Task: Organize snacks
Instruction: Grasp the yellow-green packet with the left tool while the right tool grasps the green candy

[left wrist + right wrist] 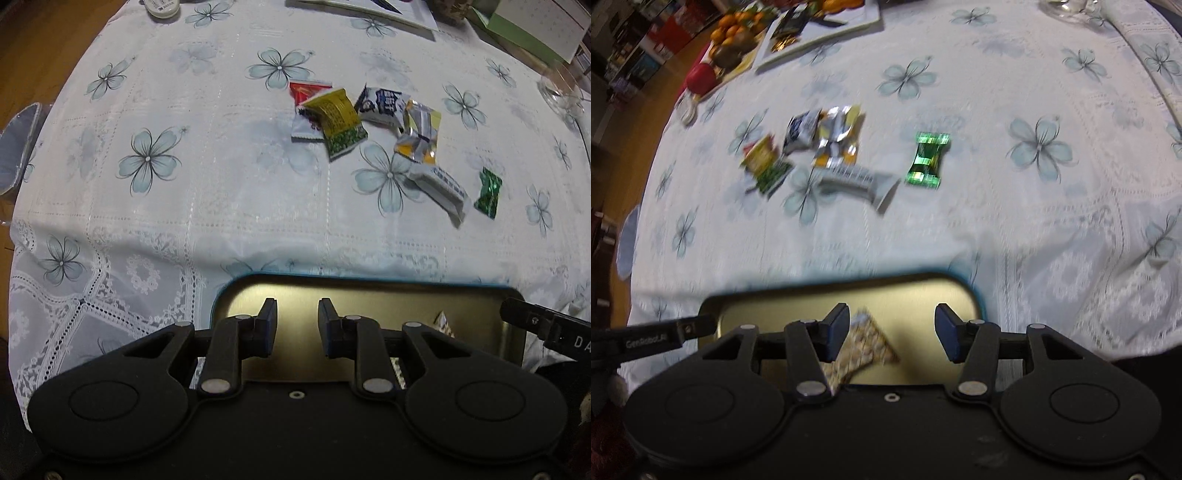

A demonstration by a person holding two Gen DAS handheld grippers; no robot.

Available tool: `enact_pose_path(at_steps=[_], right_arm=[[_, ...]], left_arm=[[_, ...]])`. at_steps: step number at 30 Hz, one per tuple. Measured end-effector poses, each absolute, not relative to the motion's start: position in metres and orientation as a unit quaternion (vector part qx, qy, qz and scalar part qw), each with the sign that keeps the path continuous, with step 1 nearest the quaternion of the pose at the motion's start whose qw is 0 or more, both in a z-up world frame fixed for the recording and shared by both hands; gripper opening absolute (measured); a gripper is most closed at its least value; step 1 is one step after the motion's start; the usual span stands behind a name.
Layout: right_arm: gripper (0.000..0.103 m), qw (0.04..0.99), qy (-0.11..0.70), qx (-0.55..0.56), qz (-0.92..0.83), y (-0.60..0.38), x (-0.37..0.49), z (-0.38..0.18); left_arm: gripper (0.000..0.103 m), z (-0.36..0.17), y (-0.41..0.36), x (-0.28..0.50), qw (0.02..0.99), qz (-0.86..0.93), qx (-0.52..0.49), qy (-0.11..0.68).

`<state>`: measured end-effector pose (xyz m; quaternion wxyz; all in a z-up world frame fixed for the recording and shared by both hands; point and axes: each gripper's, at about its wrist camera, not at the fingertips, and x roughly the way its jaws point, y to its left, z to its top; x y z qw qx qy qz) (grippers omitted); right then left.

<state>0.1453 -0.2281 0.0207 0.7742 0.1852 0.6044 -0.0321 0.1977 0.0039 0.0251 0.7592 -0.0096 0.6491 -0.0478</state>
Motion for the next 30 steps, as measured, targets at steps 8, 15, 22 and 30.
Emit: enact_pose_path(at_steps=[8, 15, 22, 30], right_arm=[[0.054, 0.792, 0.572, 0.199, -0.08, -0.243, 0.207, 0.0], [0.053, 0.802, 0.558, 0.19, -0.097, -0.247, 0.247, -0.018], [0.043, 0.804, 0.561, 0.173, -0.097, -0.247, 0.264, -0.04], [0.021, 0.818, 0.553, 0.137, -0.081, -0.243, 0.258, -0.051]], left_arm=[[0.034, 0.014, -0.01, 0.255, 0.764, -0.033, -0.041, 0.644], [0.034, 0.01, -0.024, 0.3, 0.776, -0.025, -0.06, 0.627], [0.034, -0.003, -0.033, 0.32, 0.777, -0.014, -0.075, 0.625], [0.035, -0.01, -0.047, 0.333, 0.791, 0.005, -0.077, 0.607]])
